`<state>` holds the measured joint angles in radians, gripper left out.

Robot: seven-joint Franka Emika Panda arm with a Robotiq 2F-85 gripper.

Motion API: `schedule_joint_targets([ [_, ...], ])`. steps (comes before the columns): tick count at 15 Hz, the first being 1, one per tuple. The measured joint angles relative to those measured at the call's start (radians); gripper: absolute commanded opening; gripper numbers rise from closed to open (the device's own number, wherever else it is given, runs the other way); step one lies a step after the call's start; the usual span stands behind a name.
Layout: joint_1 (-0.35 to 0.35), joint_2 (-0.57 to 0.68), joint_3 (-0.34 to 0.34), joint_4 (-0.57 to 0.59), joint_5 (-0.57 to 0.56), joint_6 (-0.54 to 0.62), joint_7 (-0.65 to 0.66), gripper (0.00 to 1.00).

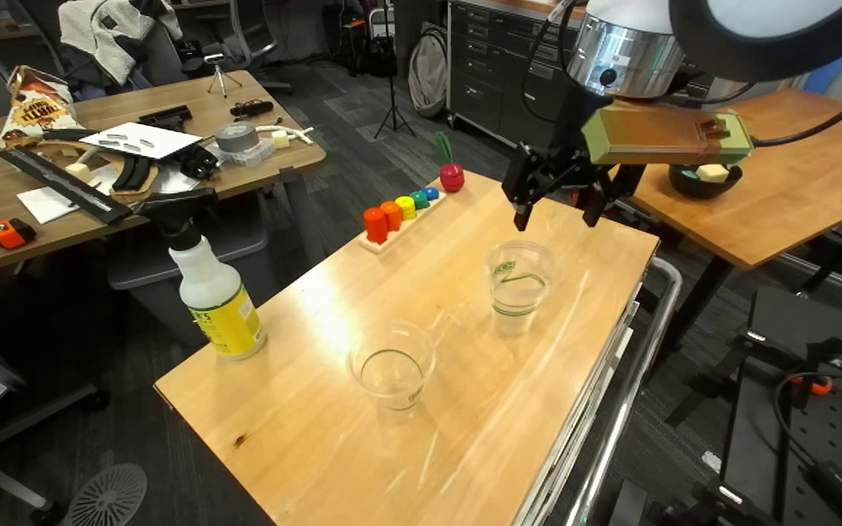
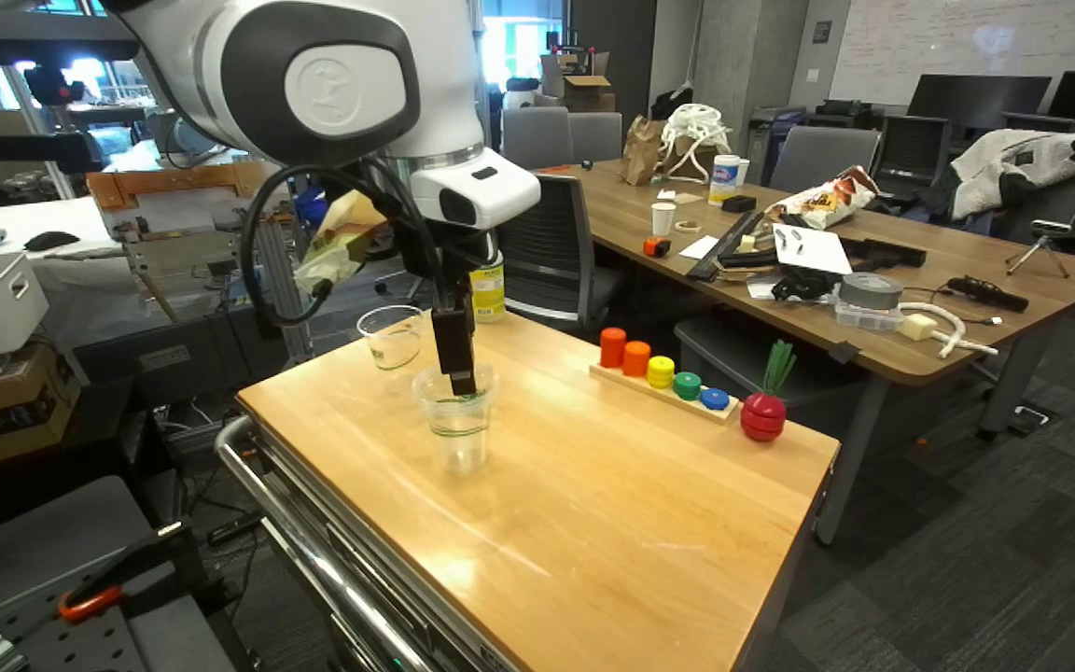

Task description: Stack the four clear cups together

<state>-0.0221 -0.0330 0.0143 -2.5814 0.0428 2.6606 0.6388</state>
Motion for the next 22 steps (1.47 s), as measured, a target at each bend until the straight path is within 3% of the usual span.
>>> schedule_joint_targets([
  [7, -0.001, 0.051, -0.013, 0.016, -0.199, -0.002, 0.154, 1.0],
  [16, 0.018, 0.144, -0.015, 0.073, -0.23, -0.011, 0.181, 1.0],
  [17, 0.022, 0.152, -0.015, 0.075, -0.23, -0.011, 0.182, 0.82],
  [22, 0.041, 0.175, -0.019, 0.076, -0.23, -0.02, 0.193, 0.42],
])
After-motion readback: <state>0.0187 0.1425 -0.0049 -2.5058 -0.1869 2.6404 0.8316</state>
